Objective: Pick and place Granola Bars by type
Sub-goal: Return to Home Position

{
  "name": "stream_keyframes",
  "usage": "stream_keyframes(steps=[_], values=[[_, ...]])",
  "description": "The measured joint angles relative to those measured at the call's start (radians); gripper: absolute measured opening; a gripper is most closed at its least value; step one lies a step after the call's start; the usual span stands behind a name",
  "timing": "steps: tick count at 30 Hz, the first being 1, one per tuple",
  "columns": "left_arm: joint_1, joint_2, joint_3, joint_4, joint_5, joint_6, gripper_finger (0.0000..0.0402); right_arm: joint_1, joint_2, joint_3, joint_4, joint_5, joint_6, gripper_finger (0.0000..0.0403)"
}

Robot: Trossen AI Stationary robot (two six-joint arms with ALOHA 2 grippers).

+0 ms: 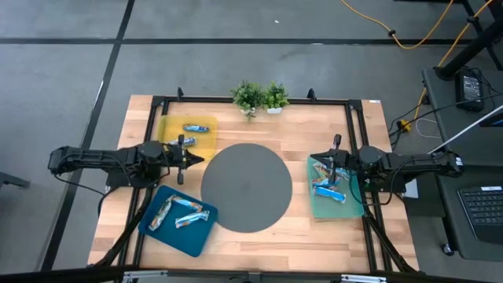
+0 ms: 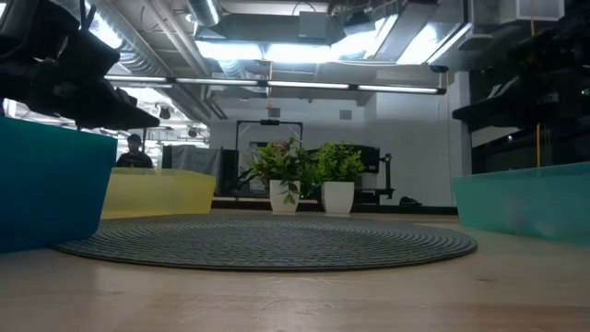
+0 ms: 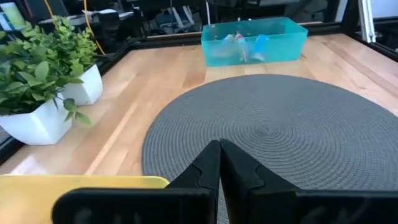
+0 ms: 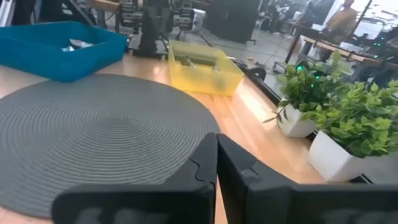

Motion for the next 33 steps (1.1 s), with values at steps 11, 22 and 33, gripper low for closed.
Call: stream_keyframes(steps=[11, 22, 33], values=[[0.0, 0.016, 0.0, 0.0, 0.002, 0.001, 0.0004, 0.0, -0.089, 0.0, 0.015, -0.012, -0.061, 0.0009], [-0.001, 0.016, 0.0, 0.004, 0.002, 0.001, 0.0006, 0.0, -0.198, 0.0, -0.002, -0.089, -0.134, 0.0011], [0.0, 0.016, 0.0, 0.008, 0.0, 0.001, 0.0008, 0.0, -0.198, 0.0, -0.015, -0.108, -0.085, 0.001]])
